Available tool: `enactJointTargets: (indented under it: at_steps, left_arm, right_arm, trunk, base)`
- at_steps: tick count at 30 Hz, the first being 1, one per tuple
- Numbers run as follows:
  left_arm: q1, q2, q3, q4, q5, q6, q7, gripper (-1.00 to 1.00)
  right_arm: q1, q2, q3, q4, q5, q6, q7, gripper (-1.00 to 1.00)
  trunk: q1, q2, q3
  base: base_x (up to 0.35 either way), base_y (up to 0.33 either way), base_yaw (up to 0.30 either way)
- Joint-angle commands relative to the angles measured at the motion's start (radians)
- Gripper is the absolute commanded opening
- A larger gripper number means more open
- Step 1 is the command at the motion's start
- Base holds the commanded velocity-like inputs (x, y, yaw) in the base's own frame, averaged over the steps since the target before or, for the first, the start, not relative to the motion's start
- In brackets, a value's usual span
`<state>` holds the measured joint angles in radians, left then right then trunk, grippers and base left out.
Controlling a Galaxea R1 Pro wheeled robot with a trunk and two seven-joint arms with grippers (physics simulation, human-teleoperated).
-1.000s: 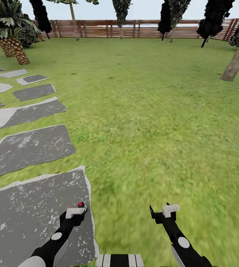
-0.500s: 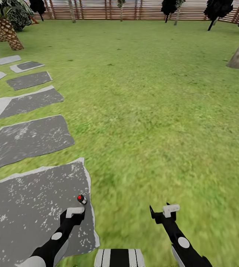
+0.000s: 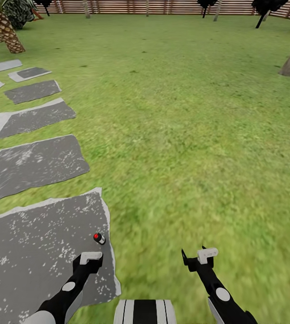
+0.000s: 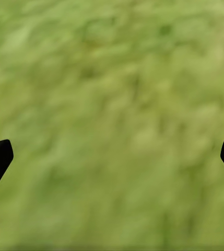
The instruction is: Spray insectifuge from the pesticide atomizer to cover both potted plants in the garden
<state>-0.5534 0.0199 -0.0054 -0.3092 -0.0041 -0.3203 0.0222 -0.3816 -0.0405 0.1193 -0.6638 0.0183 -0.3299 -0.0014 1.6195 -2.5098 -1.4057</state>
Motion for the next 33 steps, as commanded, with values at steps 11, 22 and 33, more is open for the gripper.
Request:
enactJointTargets:
  at_steps: [11,22,33]
  left_arm:
    - [0.0,-0.001,-0.001,0.002,-0.002,-0.003,0.002,1.0]
    - [0.0,0.0,-0.001,0.002,-0.002,-0.005,0.002,1.0]
    - [0.0,0.0,-0.001,0.004,-0.002,-0.005,0.002,1.0]
  right_arm:
    - [0.0,0.002,0.002,-0.001,0.001,-0.001,0.0,1.0]
    - [0.0,0.002,0.002,0.0,0.002,-0.002,0.0,1.0]
    - [0.0,0.002,0.002,0.0,0.002,-0.002,0.0,1.0]
  trunk:
    - [0.0,0.0,-0.001]
    - [0.0,0.0,-0.001]
    - [0.0,0.0,-0.001]
  base:
    - [0.038,0.0,0.0]
    - [0.097,0.0,0.0]
    - [0.112,0.0,0.0]
